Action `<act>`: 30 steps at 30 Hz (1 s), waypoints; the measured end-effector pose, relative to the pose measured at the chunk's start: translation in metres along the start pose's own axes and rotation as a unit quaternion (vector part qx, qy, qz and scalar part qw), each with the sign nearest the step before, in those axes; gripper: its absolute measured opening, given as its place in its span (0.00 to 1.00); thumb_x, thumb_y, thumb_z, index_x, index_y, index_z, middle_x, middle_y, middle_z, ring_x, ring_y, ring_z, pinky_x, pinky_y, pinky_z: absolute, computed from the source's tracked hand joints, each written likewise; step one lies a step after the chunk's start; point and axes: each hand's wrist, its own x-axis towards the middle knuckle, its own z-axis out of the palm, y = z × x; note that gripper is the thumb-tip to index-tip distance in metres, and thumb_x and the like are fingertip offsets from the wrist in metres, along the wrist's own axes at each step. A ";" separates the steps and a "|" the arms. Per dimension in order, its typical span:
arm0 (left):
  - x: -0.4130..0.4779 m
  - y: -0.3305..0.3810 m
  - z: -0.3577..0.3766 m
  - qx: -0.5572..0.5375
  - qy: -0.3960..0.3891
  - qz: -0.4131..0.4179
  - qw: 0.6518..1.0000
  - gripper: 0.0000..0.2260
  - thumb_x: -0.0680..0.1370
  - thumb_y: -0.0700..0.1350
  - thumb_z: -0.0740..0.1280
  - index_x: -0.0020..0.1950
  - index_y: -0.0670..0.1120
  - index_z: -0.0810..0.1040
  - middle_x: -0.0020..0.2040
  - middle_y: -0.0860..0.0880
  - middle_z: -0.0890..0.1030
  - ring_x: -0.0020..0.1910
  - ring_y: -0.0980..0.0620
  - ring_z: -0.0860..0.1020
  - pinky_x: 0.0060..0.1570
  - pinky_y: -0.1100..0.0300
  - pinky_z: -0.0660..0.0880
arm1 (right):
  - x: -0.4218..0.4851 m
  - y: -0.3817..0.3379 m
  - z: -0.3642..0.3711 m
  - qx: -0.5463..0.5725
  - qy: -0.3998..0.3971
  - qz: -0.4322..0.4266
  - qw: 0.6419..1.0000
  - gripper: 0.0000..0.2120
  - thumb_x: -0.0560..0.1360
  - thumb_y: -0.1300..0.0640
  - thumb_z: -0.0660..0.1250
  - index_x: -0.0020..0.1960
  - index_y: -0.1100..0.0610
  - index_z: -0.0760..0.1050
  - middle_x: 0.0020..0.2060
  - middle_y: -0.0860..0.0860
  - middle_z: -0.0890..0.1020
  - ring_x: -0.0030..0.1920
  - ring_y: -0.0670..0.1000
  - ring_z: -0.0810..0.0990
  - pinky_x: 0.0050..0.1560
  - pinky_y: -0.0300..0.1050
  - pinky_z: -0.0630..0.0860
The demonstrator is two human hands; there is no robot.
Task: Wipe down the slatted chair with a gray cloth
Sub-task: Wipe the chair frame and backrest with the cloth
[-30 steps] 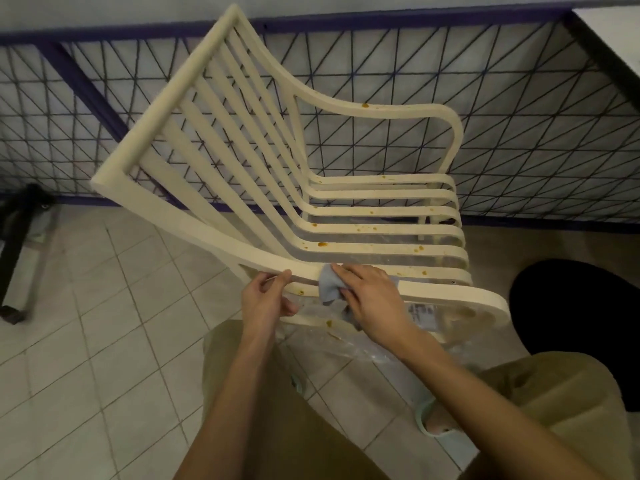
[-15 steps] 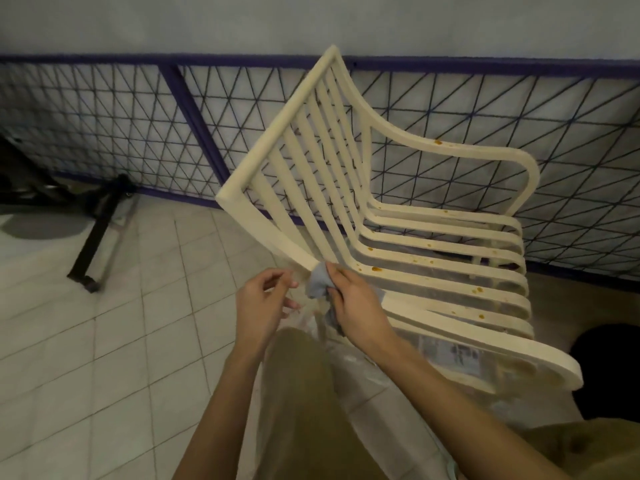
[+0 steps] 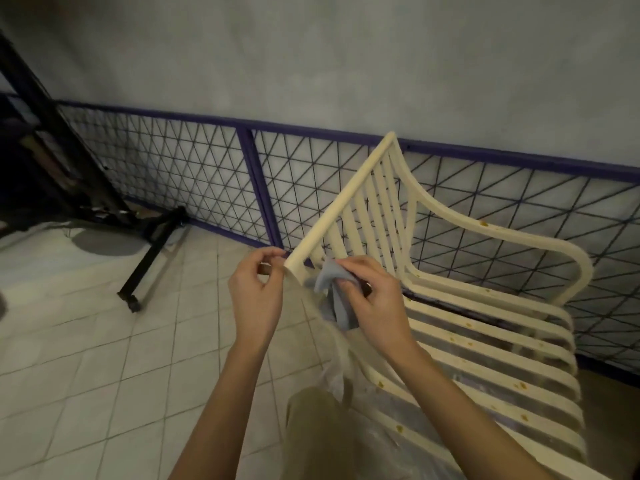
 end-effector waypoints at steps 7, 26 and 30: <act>0.029 -0.003 0.015 0.078 -0.132 -0.036 0.988 0.04 0.77 0.38 0.66 0.46 0.46 0.78 0.44 0.50 0.81 0.42 0.59 0.78 0.35 0.71 0.70 | 0.044 -0.019 0.029 -0.055 -0.071 -0.131 0.987 0.16 0.74 0.68 0.62 0.60 0.61 0.80 0.60 0.54 0.80 0.62 0.47 0.76 0.68 0.41 0.69; 0.061 0.024 0.026 0.058 -0.072 0.008 0.996 0.15 0.78 0.44 0.65 0.65 0.48 0.73 0.57 0.55 0.75 0.50 0.63 0.76 0.43 0.75 0.70 | 0.126 0.013 0.026 -0.123 -0.179 -0.066 0.974 0.10 0.76 0.62 0.64 0.57 0.55 0.76 0.48 0.47 0.80 0.48 0.44 0.77 0.53 0.39 0.74; 0.070 0.031 0.041 0.124 -0.170 0.067 0.975 0.09 0.75 0.48 0.68 0.55 0.53 0.77 0.48 0.56 0.80 0.47 0.63 0.76 0.45 0.70 0.72 | 0.127 0.020 0.011 -0.120 -0.161 -0.060 0.978 0.13 0.75 0.59 0.67 0.59 0.57 0.77 0.54 0.49 0.80 0.55 0.46 0.78 0.60 0.44 0.74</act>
